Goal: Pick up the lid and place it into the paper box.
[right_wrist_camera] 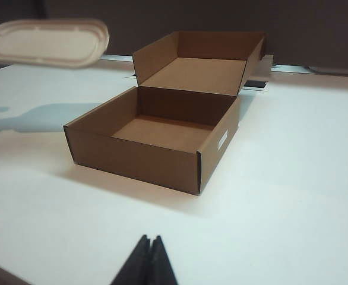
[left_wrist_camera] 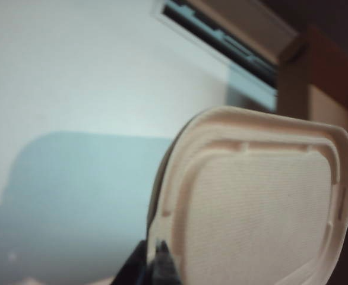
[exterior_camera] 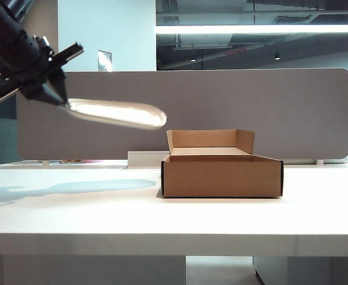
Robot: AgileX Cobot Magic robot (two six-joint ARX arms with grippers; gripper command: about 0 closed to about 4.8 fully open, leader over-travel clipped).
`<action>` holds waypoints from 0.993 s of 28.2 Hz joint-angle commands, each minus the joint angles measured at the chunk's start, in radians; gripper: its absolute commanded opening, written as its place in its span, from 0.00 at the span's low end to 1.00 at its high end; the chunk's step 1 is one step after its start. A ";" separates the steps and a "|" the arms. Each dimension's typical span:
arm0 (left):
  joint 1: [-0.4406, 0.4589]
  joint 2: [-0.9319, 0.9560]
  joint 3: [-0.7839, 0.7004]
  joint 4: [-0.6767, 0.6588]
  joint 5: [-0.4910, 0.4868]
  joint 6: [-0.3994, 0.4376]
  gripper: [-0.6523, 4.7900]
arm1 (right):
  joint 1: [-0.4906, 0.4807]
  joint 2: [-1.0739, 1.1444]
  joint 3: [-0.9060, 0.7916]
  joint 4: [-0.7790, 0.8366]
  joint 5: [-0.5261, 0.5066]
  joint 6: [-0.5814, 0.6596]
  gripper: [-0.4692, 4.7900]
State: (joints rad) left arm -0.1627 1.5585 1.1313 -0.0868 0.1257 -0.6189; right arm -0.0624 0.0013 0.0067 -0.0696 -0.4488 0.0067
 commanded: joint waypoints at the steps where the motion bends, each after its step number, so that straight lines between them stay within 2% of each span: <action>1: -0.041 -0.005 0.002 0.087 0.047 -0.024 0.11 | 0.000 -0.002 -0.003 0.013 0.001 0.000 0.09; 4: -0.103 0.004 0.002 0.161 0.037 -0.018 0.11 | 0.000 -0.002 -0.003 0.013 0.002 0.001 0.09; 8: -0.203 0.037 0.002 0.278 -0.051 0.038 0.11 | 0.000 -0.002 -0.003 0.013 0.001 0.001 0.09; 15: -0.359 0.134 0.002 0.361 -0.306 0.272 0.11 | 0.000 -0.002 -0.003 0.013 0.001 0.001 0.09; 22: -0.448 0.241 0.002 0.373 -0.336 0.272 0.11 | 0.000 -0.002 -0.003 0.013 0.000 0.001 0.09; 28: -0.468 0.283 0.002 0.373 -0.320 0.272 0.12 | 0.000 -0.002 -0.003 0.013 -0.003 0.001 0.09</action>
State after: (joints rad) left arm -0.6315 1.8427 1.1313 0.2714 -0.2096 -0.3515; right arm -0.0624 0.0013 0.0067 -0.0696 -0.4492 0.0067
